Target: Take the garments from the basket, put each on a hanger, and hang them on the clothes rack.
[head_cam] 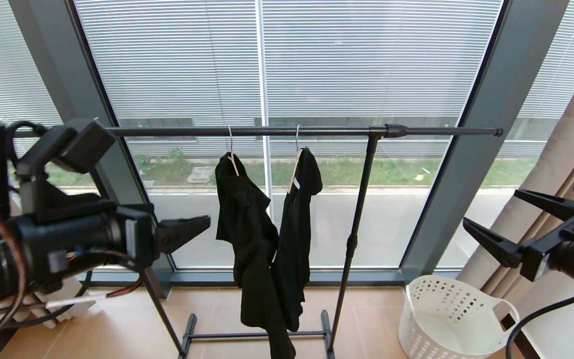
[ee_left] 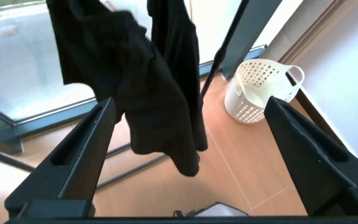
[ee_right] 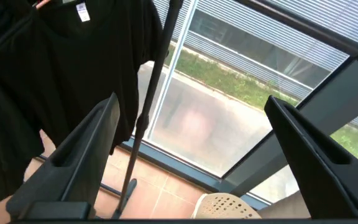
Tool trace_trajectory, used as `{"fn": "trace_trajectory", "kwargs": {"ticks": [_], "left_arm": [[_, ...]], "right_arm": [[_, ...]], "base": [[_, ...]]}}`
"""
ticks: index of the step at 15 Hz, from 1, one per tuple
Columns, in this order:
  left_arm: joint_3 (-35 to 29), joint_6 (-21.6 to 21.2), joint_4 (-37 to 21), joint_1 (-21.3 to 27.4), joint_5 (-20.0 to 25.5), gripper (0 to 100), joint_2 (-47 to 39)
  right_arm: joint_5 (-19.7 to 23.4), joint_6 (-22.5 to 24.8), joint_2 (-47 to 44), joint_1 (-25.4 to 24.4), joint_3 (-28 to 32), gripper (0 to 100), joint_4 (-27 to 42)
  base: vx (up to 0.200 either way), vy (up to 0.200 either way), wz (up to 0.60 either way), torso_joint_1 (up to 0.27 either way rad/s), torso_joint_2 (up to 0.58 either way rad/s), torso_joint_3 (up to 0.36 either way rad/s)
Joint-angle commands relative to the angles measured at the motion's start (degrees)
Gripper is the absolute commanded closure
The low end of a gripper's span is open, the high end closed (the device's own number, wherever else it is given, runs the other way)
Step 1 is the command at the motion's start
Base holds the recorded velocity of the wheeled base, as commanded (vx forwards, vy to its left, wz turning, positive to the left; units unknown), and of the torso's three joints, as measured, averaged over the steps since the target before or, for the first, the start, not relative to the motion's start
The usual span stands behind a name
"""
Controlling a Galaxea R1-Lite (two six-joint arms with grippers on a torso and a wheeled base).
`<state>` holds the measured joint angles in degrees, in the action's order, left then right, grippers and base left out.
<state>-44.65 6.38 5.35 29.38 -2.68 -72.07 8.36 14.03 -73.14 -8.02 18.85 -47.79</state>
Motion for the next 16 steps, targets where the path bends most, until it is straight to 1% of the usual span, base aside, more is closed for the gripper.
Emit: {"fn": "trace_trajectory", "kwargs": {"ticks": [1, 3, 5, 6, 7, 9, 10, 12, 14, 15, 16], "left_arm": [[13.45, 0.22, 0.19, -2.84, -0.48, 0, 15.82], [19.78, 0.22, 0.36, -2.92, -0.48, 0, 20.48], [22.77, 0.30, 0.27, -2.92, -0.57, 0, 23.20], [23.74, 0.22, 0.27, -2.92, -0.57, 0, 23.73], [27.16, 0.22, 0.36, -2.92, -0.75, 0, 25.58], [30.68, 0.39, 0.36, -2.92, -0.75, 0, 28.56], [32.70, 0.48, 0.36, -2.92, -0.75, 0, 30.85], [36.22, 0.48, 0.36, -2.92, -0.75, 0, 33.05], [39.47, 0.39, 0.45, -2.92, -0.66, 0, 34.98], [41.23, 0.48, 0.36, -2.92, -0.66, 0, 38.06], [42.28, 0.48, 0.36, -2.92, -0.57, 0, 39.29]], "right_arm": [[-1.86, -2.34, 15.22, -0.94, 0.84, 0, 13.16], [-1.77, -5.95, 25.42, -0.94, -0.21, 0, 24.94], [-1.51, -7.35, 33.86, -0.94, -3.20, 0, 32.93], [-1.51, -7.53, 35.79, -0.94, -4.61, 0, 33.90], [-1.51, -7.62, 40.98, -0.94, -9.09, 0, 34.96], [-1.60, -7.70, 46.69, -0.94, -14.36, 0, 34.96], [-1.60, -9.20, 49.85, -0.94, -16.74, 0, 34.96], [-1.95, -12.71, 52.84, -0.94, -18.85, 0, 35.13], [-2.12, -13.06, 53.81, -0.94, -18.85, 0, 35.13], [-2.03, -13.06, 56.36, -0.94, -18.85, 0, 38.65], [-2.12, -12.98, 57.94, -0.94, -18.85, 0, 40.40]], "base": [[0.000, 0.000, 0.00, 0.000, 0.00, 0.000], [0.000, 0.000, 0.00, 0.000, 0.00, 0.000], [0.000, 0.000, 0.00, 0.000, 0.00, 0.000], [0.000, 0.000, 0.00, 0.000, 0.00, 0.000], [0.000, 0.000, 0.00, 0.000, 0.00, 0.000], [0.000, 0.000, 0.00, 0.000, 0.00, 0.000], [0.000, 0.000, 0.00, 0.000, 0.00, 0.000], [0.000, 0.000, 0.00, 0.000, 0.00, 0.000], [0.000, 0.000, 0.00, 0.000, 0.00, 0.000], [0.000, 0.000, 0.00, 0.000, 0.00, 0.000], [0.000, 0.000, 0.00, 0.000, 0.00, 0.000]]}}
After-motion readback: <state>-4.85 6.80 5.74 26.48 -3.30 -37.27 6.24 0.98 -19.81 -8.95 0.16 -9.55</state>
